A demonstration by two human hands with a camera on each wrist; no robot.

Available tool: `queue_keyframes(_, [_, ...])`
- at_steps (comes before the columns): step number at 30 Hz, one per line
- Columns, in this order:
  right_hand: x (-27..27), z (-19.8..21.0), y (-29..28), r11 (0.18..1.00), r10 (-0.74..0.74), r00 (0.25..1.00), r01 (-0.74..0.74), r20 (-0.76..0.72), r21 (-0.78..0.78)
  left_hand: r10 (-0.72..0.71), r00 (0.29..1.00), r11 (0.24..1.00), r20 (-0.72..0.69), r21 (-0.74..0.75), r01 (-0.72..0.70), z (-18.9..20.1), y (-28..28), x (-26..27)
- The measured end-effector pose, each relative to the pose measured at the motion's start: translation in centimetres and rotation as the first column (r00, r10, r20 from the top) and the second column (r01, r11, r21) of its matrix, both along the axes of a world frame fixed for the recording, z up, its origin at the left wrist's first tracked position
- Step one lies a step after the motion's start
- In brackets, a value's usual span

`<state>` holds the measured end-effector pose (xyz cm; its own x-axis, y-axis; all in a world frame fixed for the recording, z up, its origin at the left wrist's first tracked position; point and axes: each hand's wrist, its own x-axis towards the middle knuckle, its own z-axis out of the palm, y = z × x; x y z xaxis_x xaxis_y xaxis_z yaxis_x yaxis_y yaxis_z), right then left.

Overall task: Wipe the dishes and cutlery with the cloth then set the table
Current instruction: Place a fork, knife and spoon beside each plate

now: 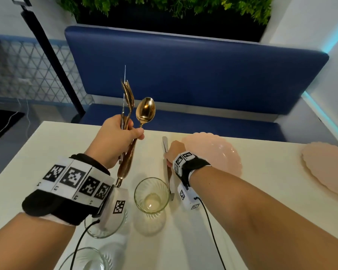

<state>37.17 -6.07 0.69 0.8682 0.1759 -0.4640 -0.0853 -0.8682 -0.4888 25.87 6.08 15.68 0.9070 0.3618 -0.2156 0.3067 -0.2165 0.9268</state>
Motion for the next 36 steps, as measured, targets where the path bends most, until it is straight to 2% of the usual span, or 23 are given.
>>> queue_keyframes(4, [0.2, 0.1, -0.7, 0.991, 0.04, 0.999, -0.035, 0.032, -0.132, 0.002, 1.0, 1.0, -0.016, -0.003, -0.002, -0.6, 0.1, 0.6])
queue_keyframes(7, [-0.4, 0.9, -1.1, 0.987, 0.014, 1.0, -0.01, 0.023, -0.163, 0.006, 1.0, 1.0, -0.02, -0.017, -0.006, -0.8, -0.1, 1.1])
queue_keyframes(13, [0.7, -0.4, -1.0, 0.918, 0.221, 0.97, -0.17, 0.106, -0.36, 0.015, 0.999, 0.999, -0.03, -0.052, -0.016, -1.3, -0.7, 1.8])
queue_keyframes(17, [1.1, 0.5, -1.1, 0.837, 0.353, 0.929, -0.258, 0.114, -0.483, 0.012, 0.999, 0.996, -0.038, -0.086, -0.015, -1.8, -1.2, 1.9])
queue_keyframes(21, [1.8, 0.3, -1.0, 0.826, 0.389, 0.915, -0.296, 0.105, -0.48, 0.022, 0.999, 0.994, -0.044, -0.107, -0.026, -2.2, -1.4, 2.0])
queue_keyframes(27, [2.0, -0.1, -1.0, 0.886, 0.314, 0.944, -0.252, 0.105, -0.39, 0.035, 0.999, 0.994, -0.033, -0.103, -0.038, -2.3, -1.2, 2.1])
queue_keyframes(29, [2.3, 0.3, -0.8, 0.926, 0.261, 0.96, -0.221, 0.098, -0.306, 0.037, 0.998, 0.992, -0.044, -0.12, -0.042, -2.3, -1.1, 2.1])
queue_keyframes(31, [2.7, 2.1, -0.3, 0.968, 0.183, 0.971, -0.15, 0.152, -0.203, 0.031, 0.998, 0.99, -0.05, -0.133, -0.038, -2.5, -0.8, 2.1])
queue_keyframes(32, [2.8, 3.3, -0.2, 0.985, 0.134, 0.963, -0.105, 0.233, -0.134, 0.026, 0.998, 0.991, -0.053, -0.133, -0.033, -2.6, -0.6, 2.1])
queue_keyframes(34, [2.5, 6.3, -0.8, 0.995, 0.033, 0.89, -0.072, 0.456, 0.067, 0.019, 0.998, 0.993, -0.066, -0.117, -0.027, -2.8, -0.3, 2.2])
queue_keyframes(35, [1.9, 7.9, -1.2, 0.977, 0.009, 0.805, -0.132, 0.593, 0.165, 0.016, 0.997, 0.994, -0.071, -0.106, -0.023, -2.8, -0.3, 2.2])
queue_keyframes(36, [1.1, 9.6, -1.7, 0.944, 0.043, 0.714, -0.259, 0.699, 0.206, 0.011, 0.997, 0.996, -0.073, -0.092, -0.017, -2.8, -0.3, 2.3])
